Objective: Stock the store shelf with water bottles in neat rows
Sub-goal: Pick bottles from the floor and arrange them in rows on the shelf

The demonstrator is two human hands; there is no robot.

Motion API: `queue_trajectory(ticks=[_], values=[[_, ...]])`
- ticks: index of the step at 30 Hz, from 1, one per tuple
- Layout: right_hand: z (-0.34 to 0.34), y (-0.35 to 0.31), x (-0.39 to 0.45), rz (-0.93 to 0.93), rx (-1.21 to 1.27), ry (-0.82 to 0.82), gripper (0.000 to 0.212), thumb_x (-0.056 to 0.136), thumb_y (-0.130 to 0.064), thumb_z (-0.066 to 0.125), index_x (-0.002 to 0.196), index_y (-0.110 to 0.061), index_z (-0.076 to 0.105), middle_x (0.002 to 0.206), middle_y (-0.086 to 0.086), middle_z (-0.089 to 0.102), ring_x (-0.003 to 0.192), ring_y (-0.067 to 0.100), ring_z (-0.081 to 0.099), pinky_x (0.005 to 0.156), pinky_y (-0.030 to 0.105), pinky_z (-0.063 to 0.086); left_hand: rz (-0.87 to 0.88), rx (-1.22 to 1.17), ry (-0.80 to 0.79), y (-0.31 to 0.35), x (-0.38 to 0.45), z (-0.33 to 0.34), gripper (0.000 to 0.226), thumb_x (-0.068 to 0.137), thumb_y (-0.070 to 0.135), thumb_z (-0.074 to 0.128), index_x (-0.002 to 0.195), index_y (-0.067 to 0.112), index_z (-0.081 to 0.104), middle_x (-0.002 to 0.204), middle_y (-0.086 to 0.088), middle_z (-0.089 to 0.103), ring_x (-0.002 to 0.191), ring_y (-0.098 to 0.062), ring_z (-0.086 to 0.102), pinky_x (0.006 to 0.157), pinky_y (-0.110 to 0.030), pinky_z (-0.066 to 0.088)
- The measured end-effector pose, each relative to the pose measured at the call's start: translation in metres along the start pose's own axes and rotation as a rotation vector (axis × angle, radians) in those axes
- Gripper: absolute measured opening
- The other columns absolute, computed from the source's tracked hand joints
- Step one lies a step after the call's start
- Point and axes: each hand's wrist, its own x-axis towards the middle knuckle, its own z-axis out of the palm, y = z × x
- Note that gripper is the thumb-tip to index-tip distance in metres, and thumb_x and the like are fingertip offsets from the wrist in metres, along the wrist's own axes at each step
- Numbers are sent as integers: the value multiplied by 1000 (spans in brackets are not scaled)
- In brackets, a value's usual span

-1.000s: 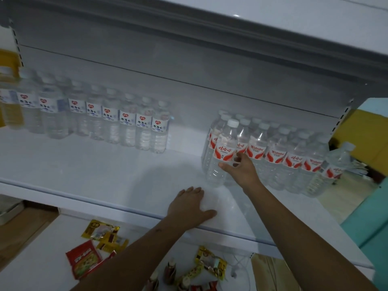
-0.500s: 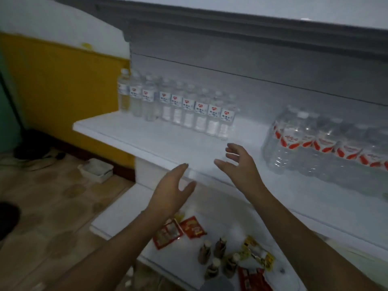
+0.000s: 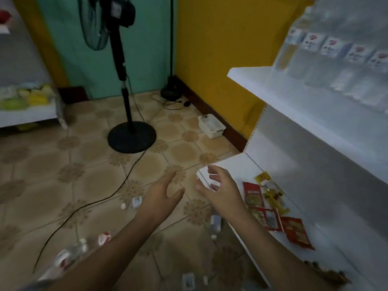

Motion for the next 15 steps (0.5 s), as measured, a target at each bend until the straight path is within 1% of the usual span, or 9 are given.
queue_trajectory(ticks=[2, 5, 7, 11, 15], values=[[39, 25, 15, 49, -2, -63, 63, 81, -31, 77, 136, -30, 46, 131, -13, 48, 118, 6, 50, 95, 25, 48, -78, -9, 14, -39, 8, 2, 60, 91, 40, 57, 144, 22, 38, 148, 4, 41, 134, -12, 38, 101, -20, 29], [94, 62, 37, 97, -11, -153, 60, 80, -27, 79, 130, -34, 46, 131, -12, 49, 120, 6, 50, 92, 20, 44, -206, -26, 16, -95, 14, 16, 58, 90, 36, 59, 143, 19, 41, 146, 1, 44, 132, -14, 41, 101, -20, 30], [127, 81, 51, 123, -47, -219, 61, 80, -26, 80, 130, -32, 46, 130, -11, 49, 120, 7, 50, 92, 21, 44, -301, -41, -10, -131, 18, 30, 59, 90, 37, 60, 143, 19, 41, 145, 1, 44, 132, -14, 42, 101, -20, 31], [185, 118, 90, 154, -139, -359, 67, 80, -28, 79, 138, -26, 45, 131, -13, 47, 121, 5, 48, 93, 20, 43, -512, -127, -31, -199, 36, 61, 59, 90, 38, 59, 142, 19, 41, 144, 0, 46, 130, -14, 45, 103, -20, 32], [248, 160, 147, 153, -221, -481, 69, 77, -30, 81, 137, -23, 47, 130, -12, 48, 122, 5, 48, 92, 19, 41, -649, -202, -32, -267, 69, 94, 58, 90, 38, 58, 142, 20, 40, 144, 3, 45, 130, -12, 44, 105, -20, 31]])
